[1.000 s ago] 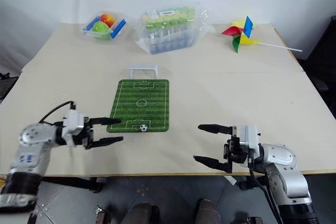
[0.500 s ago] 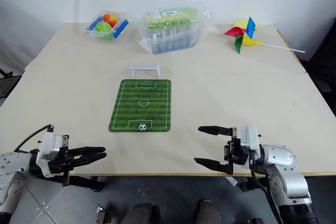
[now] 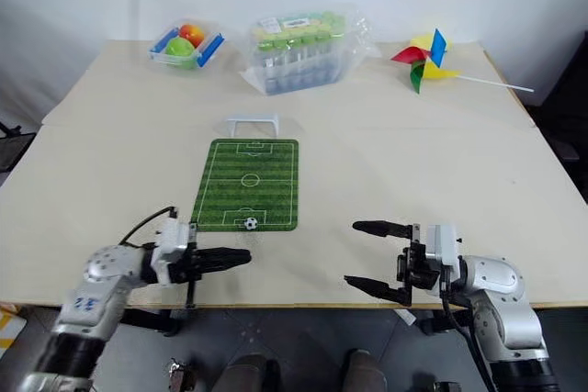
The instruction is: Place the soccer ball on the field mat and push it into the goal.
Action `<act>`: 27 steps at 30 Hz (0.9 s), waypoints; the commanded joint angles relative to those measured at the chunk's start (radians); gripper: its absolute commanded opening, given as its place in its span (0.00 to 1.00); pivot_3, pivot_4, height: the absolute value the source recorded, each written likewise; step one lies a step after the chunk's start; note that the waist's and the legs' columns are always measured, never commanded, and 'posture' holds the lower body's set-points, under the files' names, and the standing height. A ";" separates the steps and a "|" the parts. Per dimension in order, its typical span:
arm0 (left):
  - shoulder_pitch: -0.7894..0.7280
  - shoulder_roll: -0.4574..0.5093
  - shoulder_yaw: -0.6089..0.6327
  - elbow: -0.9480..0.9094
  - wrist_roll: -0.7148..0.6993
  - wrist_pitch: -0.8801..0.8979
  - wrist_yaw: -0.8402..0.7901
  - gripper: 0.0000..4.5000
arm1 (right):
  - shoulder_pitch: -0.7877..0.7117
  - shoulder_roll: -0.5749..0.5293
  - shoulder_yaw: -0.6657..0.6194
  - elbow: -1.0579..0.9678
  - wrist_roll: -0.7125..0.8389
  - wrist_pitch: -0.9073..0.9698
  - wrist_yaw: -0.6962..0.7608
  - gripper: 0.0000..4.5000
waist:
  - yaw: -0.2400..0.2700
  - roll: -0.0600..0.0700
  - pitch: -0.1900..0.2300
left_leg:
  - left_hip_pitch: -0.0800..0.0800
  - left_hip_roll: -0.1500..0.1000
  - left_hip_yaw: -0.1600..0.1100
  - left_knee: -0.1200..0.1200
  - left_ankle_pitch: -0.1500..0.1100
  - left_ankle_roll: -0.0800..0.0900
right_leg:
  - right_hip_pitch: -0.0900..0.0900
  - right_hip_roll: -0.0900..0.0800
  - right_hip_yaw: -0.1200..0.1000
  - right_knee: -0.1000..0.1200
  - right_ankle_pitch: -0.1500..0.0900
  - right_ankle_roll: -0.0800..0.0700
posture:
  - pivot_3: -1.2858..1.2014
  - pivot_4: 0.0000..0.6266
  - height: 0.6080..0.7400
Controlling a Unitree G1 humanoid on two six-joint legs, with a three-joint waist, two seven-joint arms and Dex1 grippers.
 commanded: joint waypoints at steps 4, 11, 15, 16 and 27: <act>-0.105 -0.027 -0.035 0.141 0.067 -0.059 0.006 0.01 | 0.047 -0.013 -0.039 -0.068 0.002 -0.038 -0.018 1.00 | 0.000 0.000 0.000 | 0.000 0.000 0.000 0.000 0.000 0.000 | 0.000 0.000 0.001 0.000 0.000 0.000 | 0.52 0.24 1.00; -0.251 -0.085 -0.020 0.314 0.090 -0.102 0.053 0.01 | 0.100 -0.003 -0.057 -0.107 -0.001 -0.049 -0.070 1.00 | 0.011 0.000 0.000 | 0.000 0.000 0.000 0.001 0.000 0.000 | 0.001 0.000 0.000 0.000 0.000 0.001 | 0.52 0.24 1.00; -0.446 -0.125 0.026 0.561 0.120 -0.179 0.155 0.01 | 0.134 0.014 -0.062 -0.143 -0.004 -0.050 -0.132 1.00 | 0.008 -0.001 0.000 | 0.000 0.000 0.000 0.001 0.000 0.000 | 0.001 0.000 0.000 -0.001 0.001 0.001 | 0.52 0.24 1.00; -0.496 -0.125 0.027 0.637 0.151 -0.221 0.201 0.01 | 0.141 0.021 -0.064 -0.152 -0.011 -0.054 -0.151 1.00 | 0.008 -0.001 0.000 | 0.000 0.000 0.000 0.001 0.000 0.000 | 0.001 0.000 0.000 -0.001 0.001 0.001 | 0.52 0.24 1.00; -0.499 -0.044 0.187 0.704 0.058 -0.352 0.217 0.01 | 0.111 0.175 -0.139 -0.169 -0.073 -0.105 -0.494 1.00 | -0.012 -0.002 0.000 | -0.001 0.000 0.002 -0.001 0.000 0.001 | 0.000 0.000 0.001 -0.002 0.001 0.002 | 0.52 0.24 1.00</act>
